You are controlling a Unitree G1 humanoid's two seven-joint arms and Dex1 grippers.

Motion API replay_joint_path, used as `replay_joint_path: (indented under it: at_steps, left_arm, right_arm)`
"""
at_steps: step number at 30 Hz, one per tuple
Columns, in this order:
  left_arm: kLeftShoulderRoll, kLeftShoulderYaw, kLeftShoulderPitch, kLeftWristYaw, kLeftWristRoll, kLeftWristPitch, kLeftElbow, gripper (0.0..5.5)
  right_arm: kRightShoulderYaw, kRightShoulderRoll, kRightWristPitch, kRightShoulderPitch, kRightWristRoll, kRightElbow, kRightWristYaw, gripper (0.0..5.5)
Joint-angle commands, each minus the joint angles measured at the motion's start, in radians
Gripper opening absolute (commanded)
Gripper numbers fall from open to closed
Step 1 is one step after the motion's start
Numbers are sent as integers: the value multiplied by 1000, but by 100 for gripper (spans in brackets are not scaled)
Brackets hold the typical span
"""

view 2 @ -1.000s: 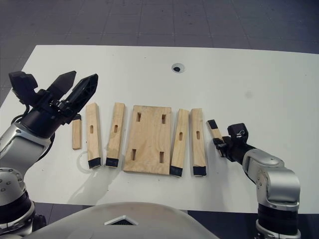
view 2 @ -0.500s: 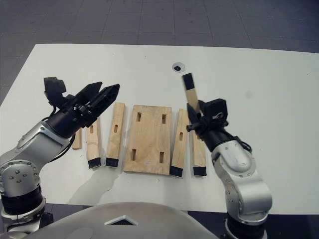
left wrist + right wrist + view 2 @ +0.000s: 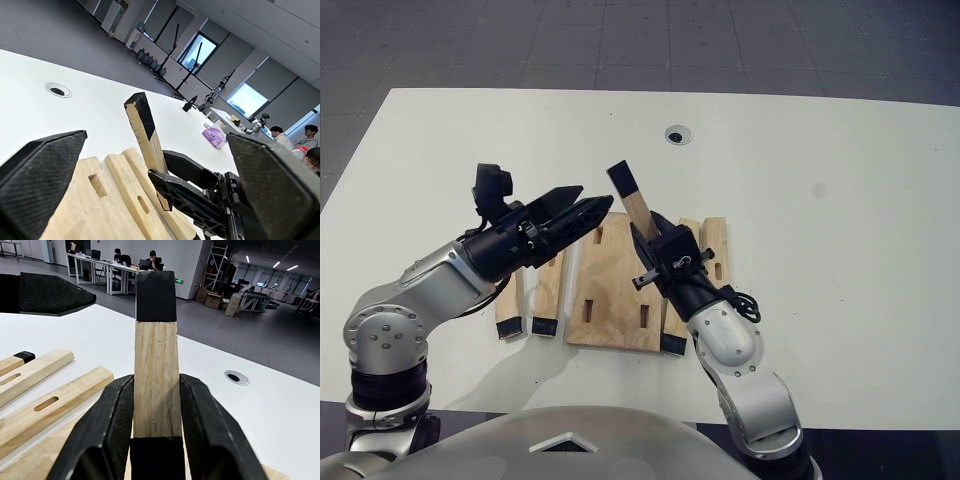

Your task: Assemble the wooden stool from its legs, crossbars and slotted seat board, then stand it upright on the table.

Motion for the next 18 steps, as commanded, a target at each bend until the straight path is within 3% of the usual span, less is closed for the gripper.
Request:
replay_joint_path:
  at_steps: [1,10,18]
  left_arm:
    - [4,-28,-15,-1,48,6,-20,517]
    - [-31,-72,-3,-22,166,-21,-2,517]
    - [-97,-48,19,-27,141,-18,44,517]
  right_arm:
    - [12,14,5,-9,-14,-21,3,129]
    - [108,48,33,5,-32,-46,-3,129]
    - [140,65,46,9,-45,-53,-5,129]
